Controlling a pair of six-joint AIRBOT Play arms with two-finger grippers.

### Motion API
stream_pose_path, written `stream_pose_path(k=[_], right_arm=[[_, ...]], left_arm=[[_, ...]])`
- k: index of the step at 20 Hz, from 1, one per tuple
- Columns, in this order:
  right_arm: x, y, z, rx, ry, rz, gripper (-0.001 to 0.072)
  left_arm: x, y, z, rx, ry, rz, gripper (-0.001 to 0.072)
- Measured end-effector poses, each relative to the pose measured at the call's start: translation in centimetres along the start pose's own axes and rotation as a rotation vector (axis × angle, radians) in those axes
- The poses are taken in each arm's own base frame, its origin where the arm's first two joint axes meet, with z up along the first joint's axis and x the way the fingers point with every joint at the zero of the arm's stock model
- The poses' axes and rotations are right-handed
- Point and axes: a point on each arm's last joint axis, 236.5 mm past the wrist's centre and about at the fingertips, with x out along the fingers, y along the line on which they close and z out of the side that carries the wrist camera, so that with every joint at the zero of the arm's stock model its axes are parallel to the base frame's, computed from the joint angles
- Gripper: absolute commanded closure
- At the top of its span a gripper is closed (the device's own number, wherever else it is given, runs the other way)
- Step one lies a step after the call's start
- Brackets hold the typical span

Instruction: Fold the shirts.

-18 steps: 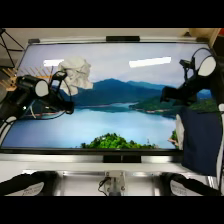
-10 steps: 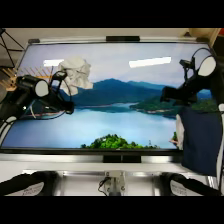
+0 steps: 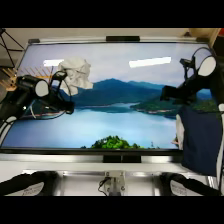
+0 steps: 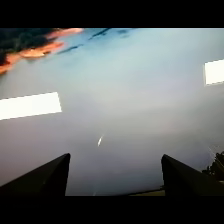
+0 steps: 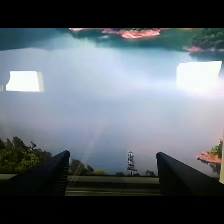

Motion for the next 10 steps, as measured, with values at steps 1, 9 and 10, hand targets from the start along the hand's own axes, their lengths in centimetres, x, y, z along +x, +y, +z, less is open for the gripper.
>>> stream_pose_path(k=[1, 9, 10], right_arm=[[0.0, 0.0, 0.3, 0.000, -0.014, 0.002, 0.0067], [-0.2, 0.4, 3.4, -0.007, -0.141, 0.015, 0.0068], [-0.3, 0.4, 3.7, -0.011, -0.157, 0.017, 0.0067]], left_arm=[[0.0, 0.0, 0.1, 0.000, -0.002, 0.000, 0.0038], [0.5, -0.6, 1.6, -0.046, -0.055, -0.027, 0.0063], [0.7, -0.6, 1.8, -0.075, -0.060, -0.028, 0.0069]])
